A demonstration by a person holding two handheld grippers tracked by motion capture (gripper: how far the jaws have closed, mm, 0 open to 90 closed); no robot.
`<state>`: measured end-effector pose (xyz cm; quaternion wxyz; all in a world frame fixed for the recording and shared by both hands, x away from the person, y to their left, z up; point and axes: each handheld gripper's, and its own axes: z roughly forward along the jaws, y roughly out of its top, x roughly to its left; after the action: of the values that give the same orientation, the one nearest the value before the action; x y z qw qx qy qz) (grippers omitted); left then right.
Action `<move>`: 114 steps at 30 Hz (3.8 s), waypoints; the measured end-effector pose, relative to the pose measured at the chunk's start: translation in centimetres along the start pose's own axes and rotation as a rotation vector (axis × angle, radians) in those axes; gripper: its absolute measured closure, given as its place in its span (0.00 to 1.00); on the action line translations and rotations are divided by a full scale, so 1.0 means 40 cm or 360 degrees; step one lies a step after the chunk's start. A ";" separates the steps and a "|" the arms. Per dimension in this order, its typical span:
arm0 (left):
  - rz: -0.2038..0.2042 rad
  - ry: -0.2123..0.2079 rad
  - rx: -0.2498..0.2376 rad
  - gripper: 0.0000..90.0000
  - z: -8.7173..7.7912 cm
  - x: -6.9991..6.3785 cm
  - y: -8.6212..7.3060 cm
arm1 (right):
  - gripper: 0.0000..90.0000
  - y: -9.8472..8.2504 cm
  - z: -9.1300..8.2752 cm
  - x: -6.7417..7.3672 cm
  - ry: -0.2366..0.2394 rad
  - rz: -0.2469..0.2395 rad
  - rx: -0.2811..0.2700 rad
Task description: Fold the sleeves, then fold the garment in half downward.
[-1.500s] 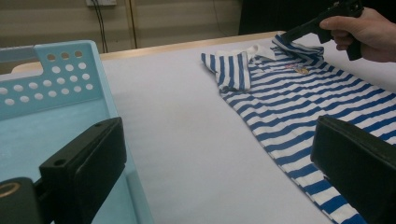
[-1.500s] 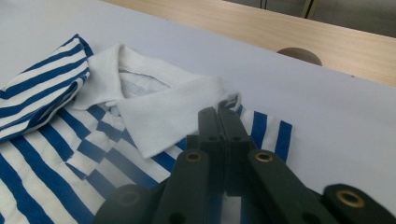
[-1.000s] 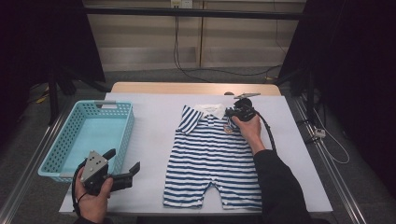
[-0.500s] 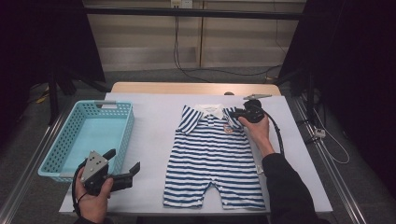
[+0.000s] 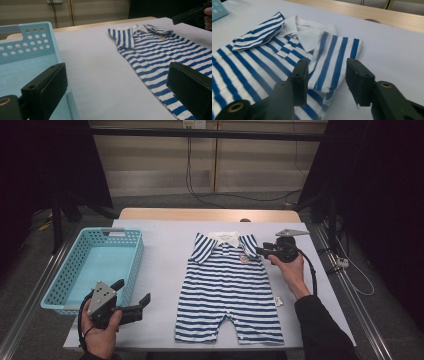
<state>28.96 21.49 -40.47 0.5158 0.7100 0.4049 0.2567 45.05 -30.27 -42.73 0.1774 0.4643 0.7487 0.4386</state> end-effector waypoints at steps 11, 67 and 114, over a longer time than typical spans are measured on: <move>0.0027 -0.0032 -0.0038 0.04 0.005 -0.027 0.011 | 0.29 -0.025 -0.084 0.045 0.0014 0.0009 -0.0177; 0.0102 -0.0292 0.0700 0.22 0.266 -0.118 -0.033 | 0.52 -0.232 -0.208 0.162 0.0043 -0.0069 0.0396; -0.0019 -0.0540 0.0810 0.99 0.177 -0.120 -0.044 | 0.99 -0.270 -0.288 0.188 0.0200 -0.0208 0.0460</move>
<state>31.35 13.99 -44.26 0.3831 0.8467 0.3687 0.0217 27.64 -31.54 -44.18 0.0897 0.4071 0.8421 0.3421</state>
